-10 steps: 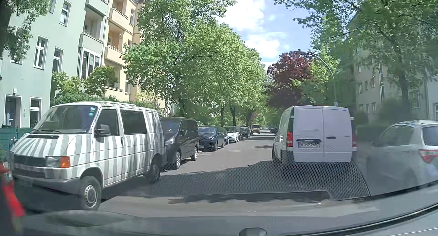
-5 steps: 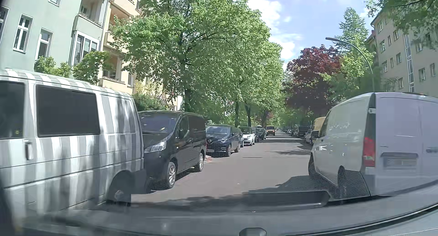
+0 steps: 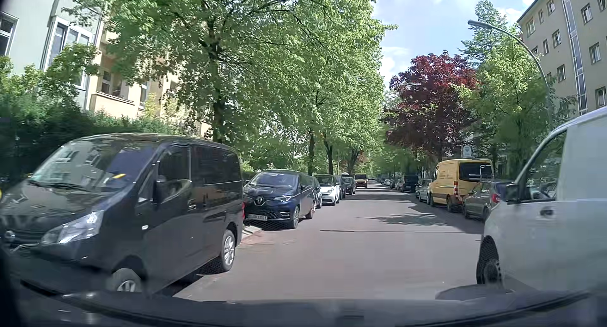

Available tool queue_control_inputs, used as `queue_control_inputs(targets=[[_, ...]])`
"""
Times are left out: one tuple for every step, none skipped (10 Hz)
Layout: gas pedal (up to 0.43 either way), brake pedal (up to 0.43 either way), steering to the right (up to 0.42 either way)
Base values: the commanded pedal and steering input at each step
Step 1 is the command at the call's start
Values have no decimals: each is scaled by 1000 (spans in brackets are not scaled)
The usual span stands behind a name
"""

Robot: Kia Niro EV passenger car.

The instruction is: Follow the waypoints while adhering to traffic rules and regulations

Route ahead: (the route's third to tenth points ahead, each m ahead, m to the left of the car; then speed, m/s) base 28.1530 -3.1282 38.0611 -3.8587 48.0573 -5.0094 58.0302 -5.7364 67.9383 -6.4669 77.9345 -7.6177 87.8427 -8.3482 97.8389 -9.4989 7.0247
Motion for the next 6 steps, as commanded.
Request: queue_control_inputs(targets=[[240, 18, 66], [240, 18, 55], [248, 18, 56], [260, 18, 61], [268, 18, 76], [311, 18, 92]])
